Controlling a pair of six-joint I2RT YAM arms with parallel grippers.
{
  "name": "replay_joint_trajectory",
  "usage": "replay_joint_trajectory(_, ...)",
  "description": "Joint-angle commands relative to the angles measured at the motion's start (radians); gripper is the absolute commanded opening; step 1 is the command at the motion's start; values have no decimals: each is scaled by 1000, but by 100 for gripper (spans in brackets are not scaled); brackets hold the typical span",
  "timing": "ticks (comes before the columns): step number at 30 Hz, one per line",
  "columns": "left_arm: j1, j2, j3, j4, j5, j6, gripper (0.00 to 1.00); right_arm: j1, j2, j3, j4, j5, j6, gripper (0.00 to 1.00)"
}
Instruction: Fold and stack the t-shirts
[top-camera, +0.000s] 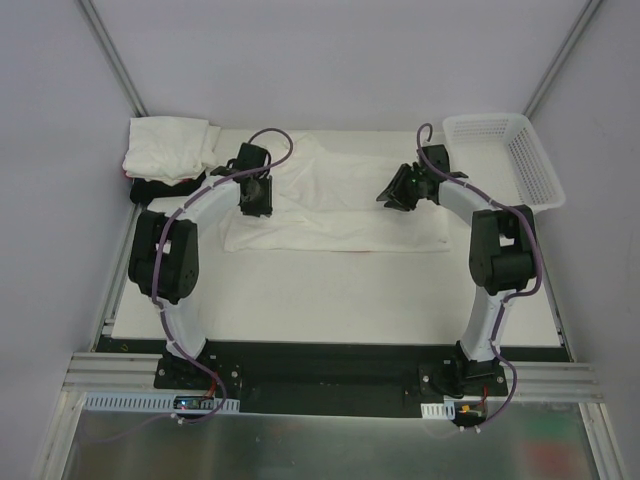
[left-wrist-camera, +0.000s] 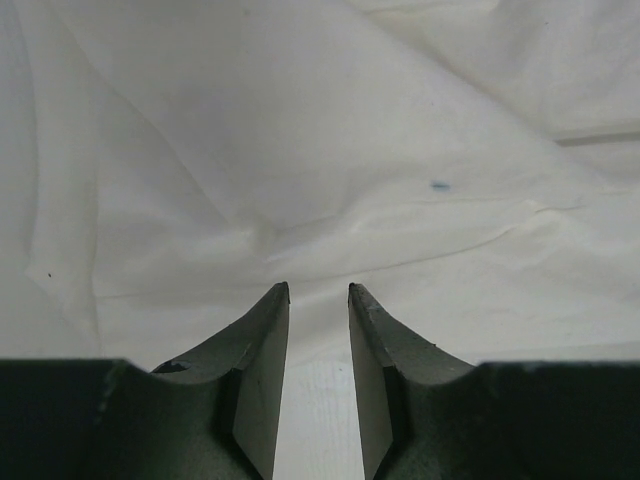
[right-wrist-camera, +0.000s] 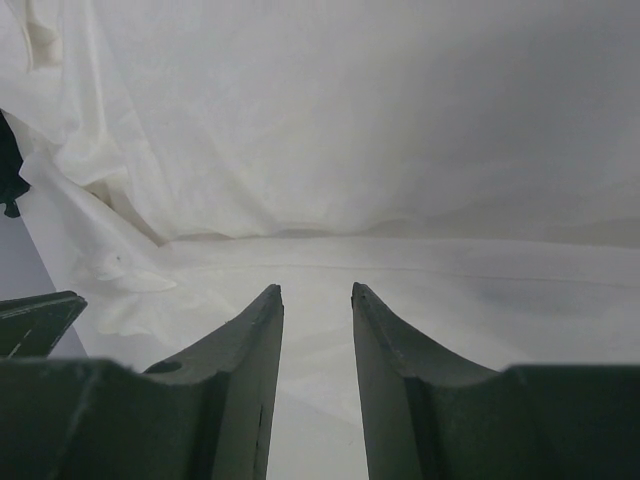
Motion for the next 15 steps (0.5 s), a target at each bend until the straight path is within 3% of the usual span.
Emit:
replay_joint_trajectory(1,6,21,31,-57,-57,33,30,-10,-52,8,0,-4,0,37)
replay_joint_trajectory(15,12,115,103,-79,-69,31,30,-74,-115,-60,39,-11,23,37)
